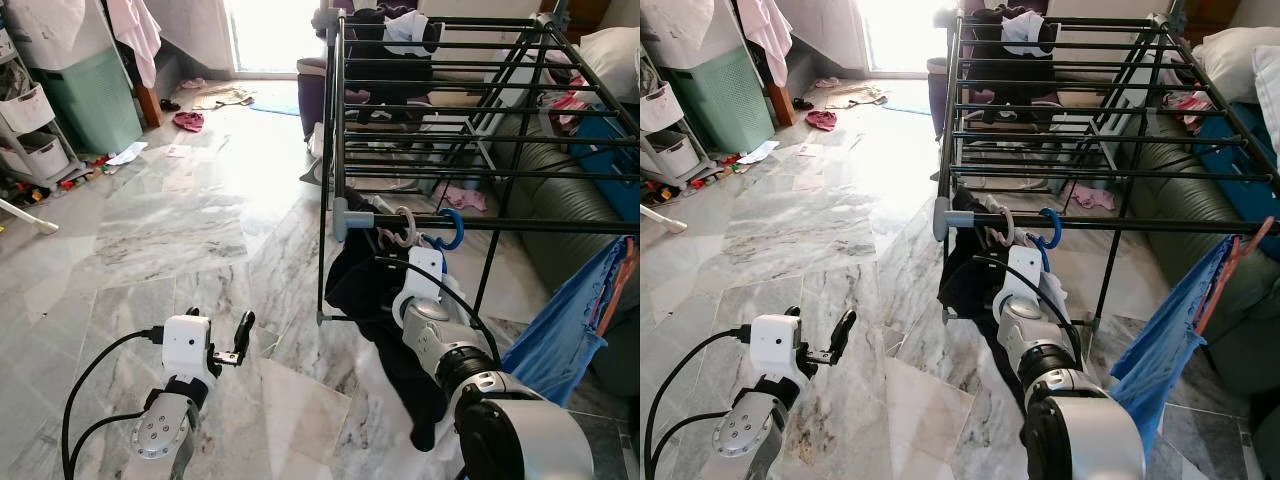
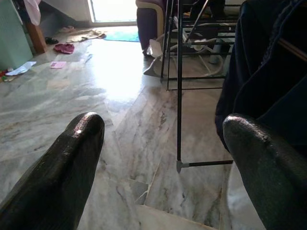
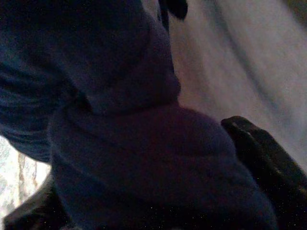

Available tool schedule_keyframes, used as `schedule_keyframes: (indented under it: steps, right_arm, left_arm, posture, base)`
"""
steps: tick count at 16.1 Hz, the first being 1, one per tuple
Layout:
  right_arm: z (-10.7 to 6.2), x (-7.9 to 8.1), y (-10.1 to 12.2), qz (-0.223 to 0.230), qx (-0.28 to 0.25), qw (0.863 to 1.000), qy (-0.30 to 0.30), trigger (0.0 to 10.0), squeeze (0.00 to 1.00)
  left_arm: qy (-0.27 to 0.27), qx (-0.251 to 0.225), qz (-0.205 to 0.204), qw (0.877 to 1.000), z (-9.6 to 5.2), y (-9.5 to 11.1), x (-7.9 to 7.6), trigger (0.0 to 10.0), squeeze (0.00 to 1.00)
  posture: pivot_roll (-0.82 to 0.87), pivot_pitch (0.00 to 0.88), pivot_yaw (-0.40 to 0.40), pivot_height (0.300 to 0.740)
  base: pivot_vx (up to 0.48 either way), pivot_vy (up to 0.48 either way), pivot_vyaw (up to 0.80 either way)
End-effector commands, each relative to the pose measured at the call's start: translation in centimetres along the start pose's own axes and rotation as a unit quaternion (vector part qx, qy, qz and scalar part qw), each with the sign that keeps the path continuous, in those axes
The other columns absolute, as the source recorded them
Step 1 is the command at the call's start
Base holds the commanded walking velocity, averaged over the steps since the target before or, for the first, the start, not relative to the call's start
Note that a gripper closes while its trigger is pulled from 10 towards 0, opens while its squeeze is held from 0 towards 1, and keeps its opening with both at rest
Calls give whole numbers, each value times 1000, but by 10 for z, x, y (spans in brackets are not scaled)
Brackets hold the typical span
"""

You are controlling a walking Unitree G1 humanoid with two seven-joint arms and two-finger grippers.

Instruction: Hang hanger

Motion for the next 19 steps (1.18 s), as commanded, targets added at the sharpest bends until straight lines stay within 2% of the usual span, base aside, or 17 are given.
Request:
schedule_keyframes:
  steps: [1,3,4,9,11,13,19]
  right_arm:
    - [-1,2,4,-12,-14,1000,8,10000,1000]
    - [-2,0,4,-30,-30,999,15,10000,1000]
    - [-6,-1,2,-57,-49,996,42,10000,1000]
    - [-19,-10,-8,-104,-81,989,71,10000,1000]
    - [-29,-15,-9,-129,-109,982,85,10000,1000]
    - [-36,-20,-14,-137,-118,979,90,10000,1000]
    - [-64,-19,-17,-166,-153,964,137,10000,1000]
  left_arm:
    - [0,0,1,1000,1,0,1,10000,0]
    - [-2,0,1,1000,2,0,1,10000,0]
    - [-3,0,1,1000,3,0,1,10000,0]
    - [-6,0,-1,1000,7,0,0,10000,0]
    - [-6,21,4,1000,8,-6,-2,10000,0]
    - [-1,41,12,999,7,-15,-3,10000,0]
    - [12,52,22,998,9,-20,2,10000,0]
  posture:
    - [-32,0,-4,740]
    - [-38,0,0,740]
    - [-46,0,5,740]
    - [-65,0,15,740]
    - [-76,0,24,740]
    - [-81,0,29,740]
    - [-99,0,39,740]
  base:
    - [0,0,0]
    - [0,0,0]
    - [0,0,0]
    - [0,0,0]
    - [0,0,0]
    - [0,0,0]
    - [0,0,0]
Point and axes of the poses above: a point about 5 cm out from each wrist's last joint towards the gripper, its own z axis pointing out of the wrist towards the gripper, its own y axis along the axis of the wrist's last joint, x = y × z, the point moved 2 cm from there along z, pointing out of the wrist towards the gripper, and after that the axes turned 15 degrees about z, right-handed, at the moved point
